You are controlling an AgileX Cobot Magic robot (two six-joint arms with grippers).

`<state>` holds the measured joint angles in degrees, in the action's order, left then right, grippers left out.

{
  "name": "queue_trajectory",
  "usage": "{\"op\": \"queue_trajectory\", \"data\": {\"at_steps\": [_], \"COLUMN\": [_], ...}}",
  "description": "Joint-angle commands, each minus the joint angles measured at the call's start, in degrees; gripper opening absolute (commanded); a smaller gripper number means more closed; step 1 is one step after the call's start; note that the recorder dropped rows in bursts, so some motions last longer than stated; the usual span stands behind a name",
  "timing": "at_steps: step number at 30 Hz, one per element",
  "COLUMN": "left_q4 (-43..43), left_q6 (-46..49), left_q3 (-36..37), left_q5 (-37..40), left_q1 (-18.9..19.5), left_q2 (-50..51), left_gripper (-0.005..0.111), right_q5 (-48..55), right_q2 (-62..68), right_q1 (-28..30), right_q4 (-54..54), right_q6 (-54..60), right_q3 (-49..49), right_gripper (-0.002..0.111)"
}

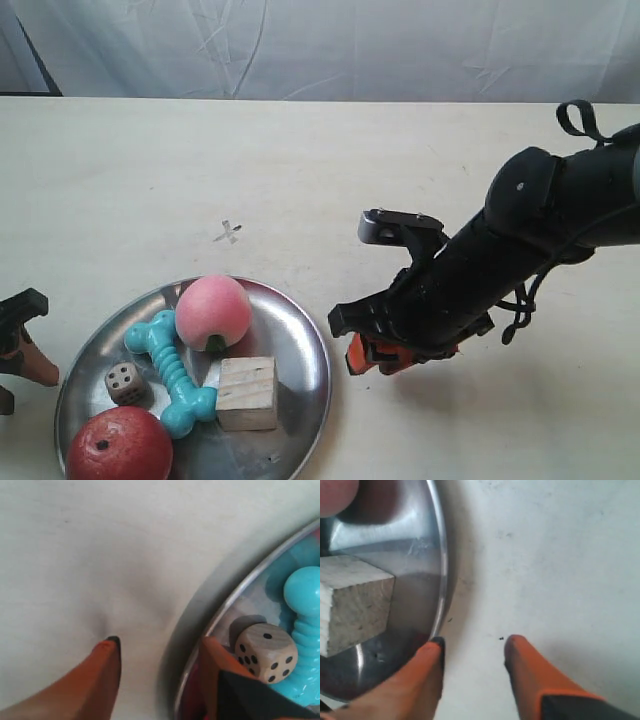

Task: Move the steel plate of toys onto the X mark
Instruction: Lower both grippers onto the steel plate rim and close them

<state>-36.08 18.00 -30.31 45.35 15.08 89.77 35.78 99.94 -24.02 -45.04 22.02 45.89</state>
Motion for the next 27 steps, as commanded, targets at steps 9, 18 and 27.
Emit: {"op": "queue_trajectory", "data": {"at_steps": [9,18,27], "left_q4": [-5.6,-11.3,-14.4], "left_q6": [6.6,10.7,14.6], "left_q3": [0.1,0.1,0.1], "left_q5": [-2.4,-1.5,-0.4], "left_q1": [0.2,0.2,0.2], "left_q2": [1.1,7.2,8.9], "left_gripper": [0.051,0.051,0.05], "right_q5": [-3.5,-2.2,-4.3], "right_q2": [6.9,7.8,7.8], "right_q1": [0.0,-0.1,-3.6], "right_q4": [-5.7,-10.2,-13.4], "right_q6": [2.0,5.5,6.8], "right_q3": [0.2,0.2,0.2], "right_gripper": [0.048,0.047,0.047]}}
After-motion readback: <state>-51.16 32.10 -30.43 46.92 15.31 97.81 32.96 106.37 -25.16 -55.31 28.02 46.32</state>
